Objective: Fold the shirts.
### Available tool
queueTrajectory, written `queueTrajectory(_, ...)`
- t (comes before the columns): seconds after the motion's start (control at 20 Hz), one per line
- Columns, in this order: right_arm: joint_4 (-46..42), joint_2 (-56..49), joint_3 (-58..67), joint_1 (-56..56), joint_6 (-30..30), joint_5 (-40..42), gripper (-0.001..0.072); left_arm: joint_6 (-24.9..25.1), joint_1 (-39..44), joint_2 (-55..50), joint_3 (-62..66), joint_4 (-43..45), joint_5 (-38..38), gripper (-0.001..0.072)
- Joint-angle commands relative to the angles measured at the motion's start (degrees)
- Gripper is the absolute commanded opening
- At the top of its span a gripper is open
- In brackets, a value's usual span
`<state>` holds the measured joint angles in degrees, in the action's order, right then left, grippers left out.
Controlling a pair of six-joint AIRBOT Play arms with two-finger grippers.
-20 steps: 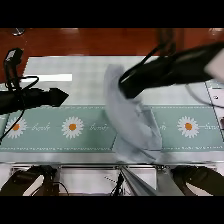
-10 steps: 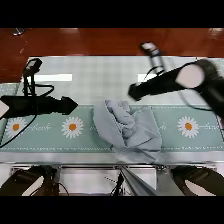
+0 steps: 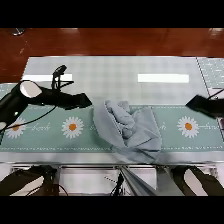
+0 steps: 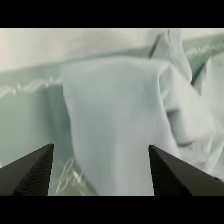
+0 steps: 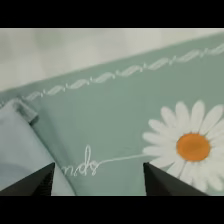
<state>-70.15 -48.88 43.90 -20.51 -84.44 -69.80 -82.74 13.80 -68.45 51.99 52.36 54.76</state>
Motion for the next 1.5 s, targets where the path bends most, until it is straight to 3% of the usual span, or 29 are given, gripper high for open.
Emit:
queueTrajectory(0.0,14.2,2.4,-15.5,-3.9,9.0,-1.3,0.0615,4.7,1.5,-11.1,6.7,-4.4,-3.3,0.0703)
queueTrajectory(0.1,16.1,2.4,-20.0,-3.0,10.1,-0.8,0.0615,6.2,2.8,-16.1,11.6,-4.4,-1.7,0.0703)
queueTrajectory(0.3,15.8,2.4,-22.9,1.2,9.5,1.9,0.0615,9.0,5.9,-24.8,23.8,-3.9,13.3,0.0703)
queueTrajectory(0.45,15.8,2.4,-22.9,5.3,8.0,3.2,0.0615,7.2,8.4,-29.5,29.7,1.6,19.5,0.0699)
queueTrajectory(0.5,15.4,2.4,-22.9,6.9,7.4,3.0,0.0615,7.1,8.9,-30.6,30.9,3.4,21.0,0.0572)
queueTrajectory(0.55,14.8,2.4,-23.0,8.5,6.5,2.8,0.0615,7.1,9.0,-31.4,31.8,4.7,22.9,0.011)
queueTrajectory(0.6,13.4,2.4,-23.1,10.5,5.2,2.5,0.0615,7.3,8.9,-31.6,32.0,4.7,23.5,0.002)
queueTrajectory(0.75,8.4,2.4,-23.1,15.5,0.4,0.2,0.0615,7.3,7.6,-31.6,32.2,4.7,24.0,0.002)
queueTrajectory(1.05,5.8,-0.5,-23.1,22.3,-3.2,-1.7,0.0615,7.0,6.5,-31.5,32.2,4.7,24.8,0.002)
queueTrajectory(1.35,18.0,-9.8,-22.9,27.2,2.5,9.0,0.061,5.9,6.5,-31.3,32.2,4.7,24.8,0.002)
queueTrajectory(1.4,20.8,-10.4,-22.4,27.1,4.9,9.6,0.0491,5.4,6.4,-30.9,32.3,4.6,24.8,0.002)
queueTrajectory(1.45,22.9,-10.2,-21.0,27.1,7.0,9.1,0.0183,5.3,6.3,-30.1,32.4,4.7,24.7,0.002)
